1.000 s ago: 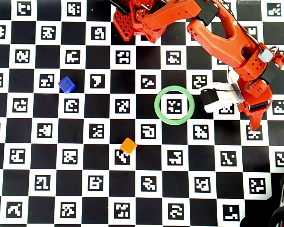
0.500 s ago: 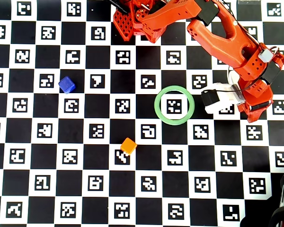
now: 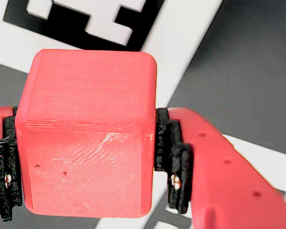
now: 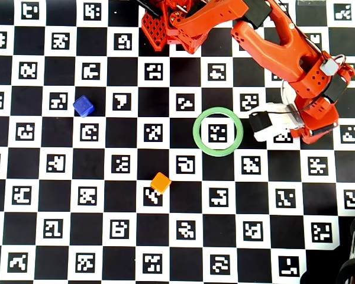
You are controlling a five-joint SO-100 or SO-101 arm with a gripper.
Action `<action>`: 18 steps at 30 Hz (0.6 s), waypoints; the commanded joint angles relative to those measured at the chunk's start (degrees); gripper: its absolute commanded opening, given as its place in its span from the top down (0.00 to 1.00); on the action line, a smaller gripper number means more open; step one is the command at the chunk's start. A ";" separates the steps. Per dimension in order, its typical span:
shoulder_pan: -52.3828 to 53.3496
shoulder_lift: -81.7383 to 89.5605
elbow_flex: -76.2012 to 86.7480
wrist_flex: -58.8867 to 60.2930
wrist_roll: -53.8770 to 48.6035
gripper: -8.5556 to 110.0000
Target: Grab the red cube then put it in the green circle then put the blue cube on top and finally the orange cube on top
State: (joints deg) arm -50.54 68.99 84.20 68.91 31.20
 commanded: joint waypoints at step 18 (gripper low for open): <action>14.06 21.18 -16.70 25.40 -3.08 0.86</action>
State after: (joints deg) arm -38.94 82.18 72.25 92.37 27.25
